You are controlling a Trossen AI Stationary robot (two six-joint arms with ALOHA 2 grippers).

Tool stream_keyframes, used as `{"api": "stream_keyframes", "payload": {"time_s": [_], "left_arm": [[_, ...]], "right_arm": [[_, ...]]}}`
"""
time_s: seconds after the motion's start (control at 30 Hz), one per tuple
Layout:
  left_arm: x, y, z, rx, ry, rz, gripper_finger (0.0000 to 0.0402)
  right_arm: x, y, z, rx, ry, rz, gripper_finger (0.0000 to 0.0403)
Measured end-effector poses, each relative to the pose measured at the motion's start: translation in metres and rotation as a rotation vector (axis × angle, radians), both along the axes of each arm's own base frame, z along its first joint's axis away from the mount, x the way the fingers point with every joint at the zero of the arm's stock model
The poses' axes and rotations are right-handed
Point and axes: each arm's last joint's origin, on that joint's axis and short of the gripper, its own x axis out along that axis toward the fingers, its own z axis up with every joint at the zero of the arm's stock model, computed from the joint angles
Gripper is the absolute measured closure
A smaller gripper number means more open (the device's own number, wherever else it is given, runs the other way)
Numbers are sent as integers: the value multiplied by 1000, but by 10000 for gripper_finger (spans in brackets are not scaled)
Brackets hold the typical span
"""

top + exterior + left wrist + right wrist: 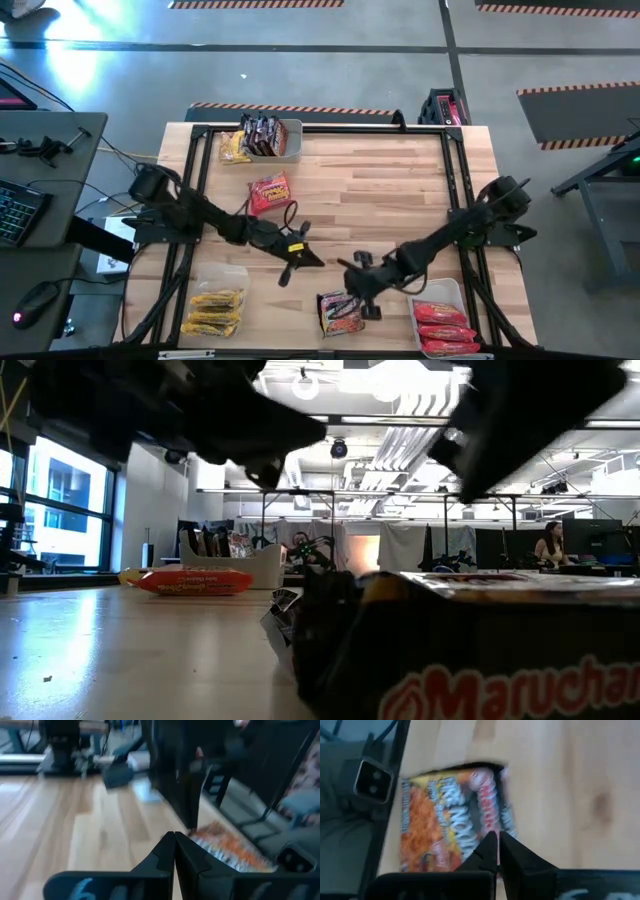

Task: Sort Maruchan noodles
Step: Put the black noodle pack into the gray bin

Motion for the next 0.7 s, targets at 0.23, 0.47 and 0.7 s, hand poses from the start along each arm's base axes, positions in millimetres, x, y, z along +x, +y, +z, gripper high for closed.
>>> {"api": "stream_keyframes", "payload": {"time_s": [0.23, 0.47, 0.7], "left_arm": [[9, 10, -11, -141, 21, 50, 401], [12, 23, -12, -325, 92, 138, 401], [10, 25, -21, -339, 194, 159, 381]], "right_arm": [[-3, 25, -29, 86, 111, 10, 403], [1, 25, -42, 72, 144, -15, 403], [10, 6, -42, -35, 96, 13, 403]]}}
